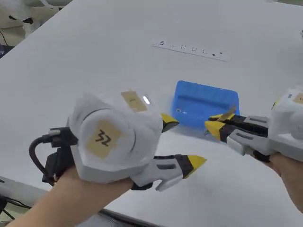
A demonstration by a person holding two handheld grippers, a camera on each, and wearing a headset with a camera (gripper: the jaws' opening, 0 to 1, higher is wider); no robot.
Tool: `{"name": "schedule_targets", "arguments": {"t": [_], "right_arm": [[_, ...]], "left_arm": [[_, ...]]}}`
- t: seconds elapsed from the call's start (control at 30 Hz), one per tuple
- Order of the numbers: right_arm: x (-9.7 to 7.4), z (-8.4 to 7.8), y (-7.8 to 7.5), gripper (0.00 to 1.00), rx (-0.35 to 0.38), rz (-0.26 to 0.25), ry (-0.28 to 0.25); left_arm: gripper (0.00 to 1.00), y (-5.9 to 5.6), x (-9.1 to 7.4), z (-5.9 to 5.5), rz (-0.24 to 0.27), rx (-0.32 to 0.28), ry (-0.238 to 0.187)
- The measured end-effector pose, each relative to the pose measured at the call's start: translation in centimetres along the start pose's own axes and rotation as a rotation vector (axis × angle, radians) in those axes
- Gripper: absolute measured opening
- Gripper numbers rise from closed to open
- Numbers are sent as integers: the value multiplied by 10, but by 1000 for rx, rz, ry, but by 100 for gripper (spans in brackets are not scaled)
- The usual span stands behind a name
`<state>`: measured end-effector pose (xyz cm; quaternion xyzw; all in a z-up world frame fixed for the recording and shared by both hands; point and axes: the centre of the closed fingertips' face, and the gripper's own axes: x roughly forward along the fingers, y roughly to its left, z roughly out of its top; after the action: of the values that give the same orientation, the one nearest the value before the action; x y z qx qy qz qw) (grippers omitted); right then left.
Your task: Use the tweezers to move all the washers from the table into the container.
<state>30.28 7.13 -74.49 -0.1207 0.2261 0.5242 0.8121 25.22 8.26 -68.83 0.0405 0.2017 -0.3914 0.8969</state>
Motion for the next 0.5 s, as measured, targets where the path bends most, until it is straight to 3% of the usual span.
{"name": "schedule_targets", "arguments": {"t": [0.17,0.3,0.5], "right_arm": [[-10,-5,35,3,-29,97,22],[-13,-15,53,3,-119,158,70],[-13,-22,73,3,-191,210,96]], "left_arm": [[25,-4,1,8,-44,35,-18],[20,-20,2,9,-137,77,-12],[9,-34,2,1,-184,232,15]]}}
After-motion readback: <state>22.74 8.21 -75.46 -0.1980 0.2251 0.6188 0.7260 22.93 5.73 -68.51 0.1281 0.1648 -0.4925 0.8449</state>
